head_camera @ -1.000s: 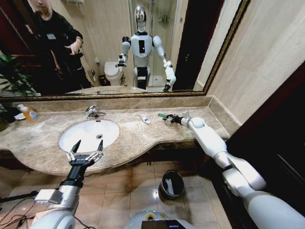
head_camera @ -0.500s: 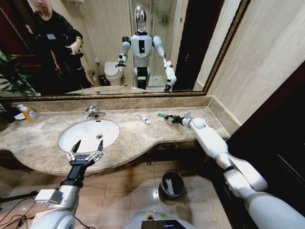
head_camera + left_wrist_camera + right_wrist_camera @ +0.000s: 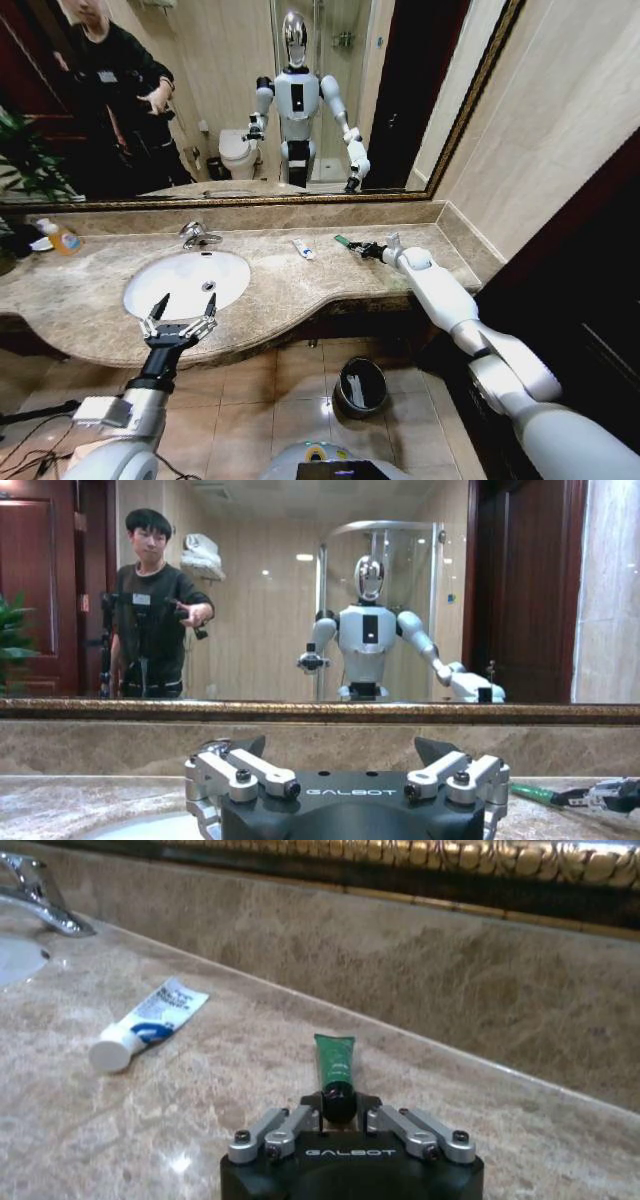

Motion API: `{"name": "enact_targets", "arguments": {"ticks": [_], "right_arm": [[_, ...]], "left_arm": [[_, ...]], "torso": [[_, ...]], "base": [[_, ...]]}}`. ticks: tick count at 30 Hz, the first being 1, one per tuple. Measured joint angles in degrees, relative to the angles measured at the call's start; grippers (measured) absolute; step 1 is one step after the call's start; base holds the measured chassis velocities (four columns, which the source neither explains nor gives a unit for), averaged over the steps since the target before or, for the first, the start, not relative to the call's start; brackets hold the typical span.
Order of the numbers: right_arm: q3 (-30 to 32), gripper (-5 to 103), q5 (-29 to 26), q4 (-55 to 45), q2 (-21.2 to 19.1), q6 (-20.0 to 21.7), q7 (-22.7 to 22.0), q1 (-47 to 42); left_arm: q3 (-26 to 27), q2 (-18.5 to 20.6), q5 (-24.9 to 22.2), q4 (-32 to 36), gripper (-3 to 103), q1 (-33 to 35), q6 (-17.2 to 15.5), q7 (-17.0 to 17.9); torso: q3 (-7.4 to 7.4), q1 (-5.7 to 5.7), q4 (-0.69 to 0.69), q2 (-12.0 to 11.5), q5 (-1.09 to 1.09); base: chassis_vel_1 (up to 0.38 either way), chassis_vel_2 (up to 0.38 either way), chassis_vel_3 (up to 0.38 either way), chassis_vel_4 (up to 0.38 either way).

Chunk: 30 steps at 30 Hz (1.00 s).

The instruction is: Pick up the trash from the sink and place it in the trash bin.

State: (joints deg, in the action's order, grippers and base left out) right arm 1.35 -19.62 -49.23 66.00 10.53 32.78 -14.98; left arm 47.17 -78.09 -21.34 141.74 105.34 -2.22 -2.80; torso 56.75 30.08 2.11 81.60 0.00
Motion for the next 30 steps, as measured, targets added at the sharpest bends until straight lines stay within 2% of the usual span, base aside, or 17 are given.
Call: {"name": "enact_targets", "arguments": {"ticks": [6, 14, 16, 18, 21, 22, 24, 25, 27, 28, 30], "right_arm": [[0.0, 19, -2.6, -4.8, -1.5, 1.4, -2.6, -1.5], [0.9, 19, -7.2, -17.1, -6.2, 4.4, -6.2, -7.7], [2.0, 19, -9.7, -22.7, -8.9, 5.6, -9.1, -11.4], [2.6, 19, -10.4, -24.5, -9.8, 6.2, -9.8, -12.8], [6.3, 19, -12.2, -32.9, -14.1, 7.2, -11.6, -19.1], [6.3, 19, -12.2, -32.9, -14.1, 7.2, -11.6, -19.1], [10.0, 19, -14.0, -41.7, -18.1, 7.1, -14.0, -27.2], [10.0, 19, -14.0, -41.7, -18.1, 7.1, -14.0, -27.2], [13.1, 19, -14.6, -47.8, -19.9, 7.1, -15.4, -34.6], [13.1, 19, -14.6, -47.8, -19.9, 7.1, -15.4, -34.6], [19.2, 19, -14.6, -54.4, -20.0, 7.6, -15.7, -42.8]], "left_arm": [[0.0, 0.0, 0.0, 0.0, 100, 0.0, 0.0, 0.0], [0.0, 0.0, 0.0, 0.0, 100, 0.0, 0.0, 0.0], [0.0, 0.0, 0.0, 0.0, 100, 0.0, 0.0, 0.0], [0.0, 0.0, 0.0, 0.0, 100, 0.0, 0.0, 0.0], [0.0, 0.0, 0.0, 0.0, 100, 0.0, 0.0, 0.0], [0.0, 0.0, 0.0, 0.0, 100, 0.0, 0.0, 0.0], [0.0, 0.0, 0.0, 0.0, 100, 0.0, 0.0, 0.0], [0.0, 0.0, 0.0, 0.0, 100, 0.0, 0.0, 0.0], [0.0, 0.0, 0.0, 0.0, 100, 0.0, 0.0, 0.0], [0.0, 0.0, 0.0, 0.0, 100, 0.0, 0.0, 0.0], [0.0, 0.0, 0.0, 0.0, 100, 0.0, 0.0, 0.0]], "torso": [[0.0, 0.0, 0.0, 0.0, 0.01], [0.0, 0.0, 0.0, 0.0, 0.01], [0.0, 0.0, 0.01, 0.0, 0.0], [0.0, 0.0, 0.0, 0.0, 0.01], [-0.01, 0.0, 0.01, 0.0, 0.01], [-0.01, 0.0, 0.01, 0.0, 0.01], [-0.01, 0.0, -0.01, 0.0, 0.0], [-0.01, 0.0, -0.01, 0.0, 0.0], [-0.01, -0.01, 0.0, 0.0, 0.01], [-0.01, -0.01, 0.0, 0.0, 0.01], [-0.01, -0.01, 0.0, 0.0, 0.0]], "base": [[0.0, 0.0, 0.0, 0.0], [0.0, 0.0, 0.0, 0.0], [0.0, 0.0, 0.0, 0.0], [0.0, 0.0, 0.0, 0.0], [0.0, 0.0, 0.0, 0.0], [0.0, 0.0, 0.0, 0.0], [0.0, 0.0, 0.0, 0.0], [0.0, 0.0, 0.0, 0.0], [0.0, 0.0, 0.0, 0.0], [0.0, 0.0, 0.0, 0.0], [0.0, 0.0, 0.0, 0.0]]}}
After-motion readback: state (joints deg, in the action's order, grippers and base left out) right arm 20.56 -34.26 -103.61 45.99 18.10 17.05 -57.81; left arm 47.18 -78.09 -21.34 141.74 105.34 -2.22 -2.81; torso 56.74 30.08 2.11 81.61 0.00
